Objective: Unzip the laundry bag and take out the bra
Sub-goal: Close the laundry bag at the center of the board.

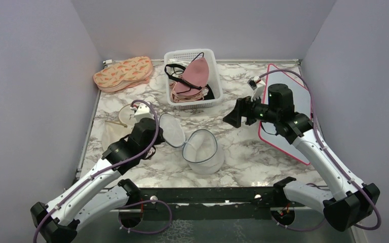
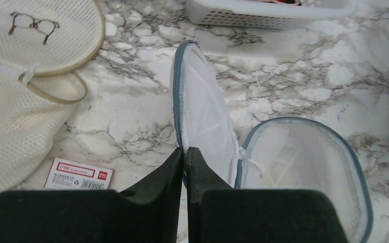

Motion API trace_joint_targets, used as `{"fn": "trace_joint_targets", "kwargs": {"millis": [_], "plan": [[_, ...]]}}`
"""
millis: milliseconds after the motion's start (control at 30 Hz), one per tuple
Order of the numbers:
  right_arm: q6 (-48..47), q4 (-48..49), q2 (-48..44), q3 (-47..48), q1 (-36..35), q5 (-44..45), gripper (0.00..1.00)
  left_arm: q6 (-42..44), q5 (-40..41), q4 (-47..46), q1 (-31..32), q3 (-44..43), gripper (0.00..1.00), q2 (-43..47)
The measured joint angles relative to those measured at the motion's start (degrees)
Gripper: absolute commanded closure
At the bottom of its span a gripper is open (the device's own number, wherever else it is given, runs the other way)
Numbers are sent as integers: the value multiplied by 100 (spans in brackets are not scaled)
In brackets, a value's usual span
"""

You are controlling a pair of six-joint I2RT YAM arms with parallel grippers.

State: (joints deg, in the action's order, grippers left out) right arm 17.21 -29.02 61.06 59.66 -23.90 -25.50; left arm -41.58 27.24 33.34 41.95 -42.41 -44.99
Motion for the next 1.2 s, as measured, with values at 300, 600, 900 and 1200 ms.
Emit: {"fn": "trace_joint_targets", "kwargs": {"millis": [300,600,900,1200], "plan": [[39,-98,70,-210,0,-463,14,1829,-1488,-1040,0,-26,100,83],[68,-138,76,-468,0,-592,14,3233,-3143,-1377,76,-83,100,-24],[116,-181,-234,-442,-2,-271,14,3486,-3838,-1851,1051,-87,100,-551],[151,-289,-863,-157,-2,557,12,3204,-3713,-2857,2511,284,100,-1473]]}}
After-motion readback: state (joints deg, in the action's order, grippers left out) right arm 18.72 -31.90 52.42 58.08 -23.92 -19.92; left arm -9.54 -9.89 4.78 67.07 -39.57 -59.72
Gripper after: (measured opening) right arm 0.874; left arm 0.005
